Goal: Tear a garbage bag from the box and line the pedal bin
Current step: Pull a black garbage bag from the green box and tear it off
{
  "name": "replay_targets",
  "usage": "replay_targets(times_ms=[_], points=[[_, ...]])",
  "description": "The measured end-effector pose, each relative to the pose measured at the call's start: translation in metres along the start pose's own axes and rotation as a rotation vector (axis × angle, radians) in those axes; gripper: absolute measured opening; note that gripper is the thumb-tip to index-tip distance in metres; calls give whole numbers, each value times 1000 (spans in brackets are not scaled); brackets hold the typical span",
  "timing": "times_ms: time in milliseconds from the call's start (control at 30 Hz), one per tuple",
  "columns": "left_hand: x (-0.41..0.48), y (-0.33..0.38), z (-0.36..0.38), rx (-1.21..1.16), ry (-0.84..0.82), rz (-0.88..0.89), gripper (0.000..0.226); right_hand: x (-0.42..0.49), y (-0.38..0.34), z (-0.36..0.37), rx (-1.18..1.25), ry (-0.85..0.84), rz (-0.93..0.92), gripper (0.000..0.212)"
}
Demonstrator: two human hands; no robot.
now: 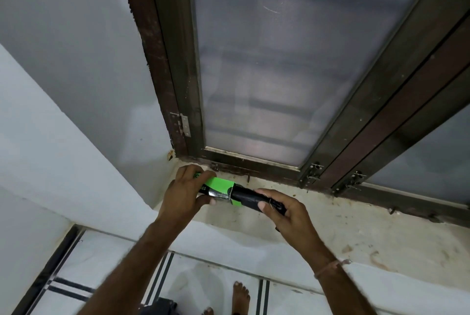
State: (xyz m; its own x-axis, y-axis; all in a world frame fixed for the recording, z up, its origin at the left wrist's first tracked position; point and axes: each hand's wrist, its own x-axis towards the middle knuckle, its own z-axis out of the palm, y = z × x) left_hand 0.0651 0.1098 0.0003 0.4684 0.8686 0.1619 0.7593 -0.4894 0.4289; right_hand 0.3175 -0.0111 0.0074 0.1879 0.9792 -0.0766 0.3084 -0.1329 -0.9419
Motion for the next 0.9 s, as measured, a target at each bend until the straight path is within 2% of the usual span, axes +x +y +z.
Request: replay_targets(times_ms=[100, 267, 367, 500, 567, 667, 700, 800, 833, 900], points=[[-5, 2, 2, -44, 7, -12, 57, -1, -1, 2, 47, 51, 28, 29], [-15, 2, 7, -70, -13, -13, 57, 0, -3, 1, 46, 17, 46, 26], [-20, 3, 9, -61, -29, -33, 57, 3, -16, -3, 49, -50, 35, 25], [-24, 11, 14, -214, -69, -39, 56, 7, -31, -1, 99, -153, 18, 25], [-26, 13, 16, -309, -56, -80, 58, 9, -34, 4, 136, -102, 36, 25], [-32, 9, 23, -396, -23, -140, 66, 9, -32, 10, 183, 127, 45, 22], [-34, 9, 26, -421, -15, -155, 68, 8, -31, 12, 193, 142, 29, 22], [-37, 16, 31, -471, -3, -181, 70, 4, -27, 22, 180, -17, -21, 28], [-37, 18, 33, -478, -4, -181, 70, 2, -26, 24, 167, -16, -27, 29], [-37, 21, 34, -494, 7, -196, 69, 0, -25, 25, 152, 114, -35, 25]])
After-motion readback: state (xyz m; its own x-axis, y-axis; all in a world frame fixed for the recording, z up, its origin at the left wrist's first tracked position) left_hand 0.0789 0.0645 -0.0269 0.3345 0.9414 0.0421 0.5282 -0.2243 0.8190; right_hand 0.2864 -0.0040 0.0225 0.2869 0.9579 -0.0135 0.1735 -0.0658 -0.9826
